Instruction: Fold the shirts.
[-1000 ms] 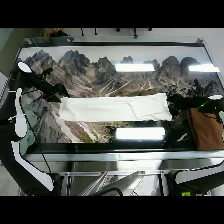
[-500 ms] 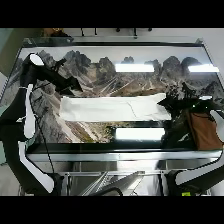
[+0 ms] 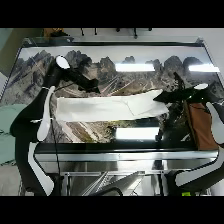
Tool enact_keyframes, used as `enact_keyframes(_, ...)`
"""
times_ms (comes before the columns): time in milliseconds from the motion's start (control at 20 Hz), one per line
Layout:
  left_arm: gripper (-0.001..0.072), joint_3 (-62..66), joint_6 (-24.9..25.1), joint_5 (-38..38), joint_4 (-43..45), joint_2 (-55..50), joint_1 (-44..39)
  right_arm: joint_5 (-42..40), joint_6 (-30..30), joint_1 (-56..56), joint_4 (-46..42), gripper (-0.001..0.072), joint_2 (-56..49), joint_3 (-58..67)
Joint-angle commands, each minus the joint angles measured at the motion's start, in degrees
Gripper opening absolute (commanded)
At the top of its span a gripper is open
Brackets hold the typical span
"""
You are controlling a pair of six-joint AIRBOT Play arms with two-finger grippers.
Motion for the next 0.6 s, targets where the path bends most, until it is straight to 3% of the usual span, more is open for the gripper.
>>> enact_keyframes(0,0.0012,0.07,0.28,8.94,-0.20,-5.33,-9.14,6.45,5.01,0.33,-3.04,0.0027,4.66,5.46)
enact_keyframes(300,0.0011,0.11,-1.25,26.58,-1.36,-13.51,-23.37,17.84,10.47,0.31,-5.68,0.0026,11.50,16.79)
enact_keyframes(550,0.0011,2.27,-2.29,31.12,-7.45,-14.21,-25.14,20.65,13.07,0.44,-6.58,0.0026,13.49,20.92)
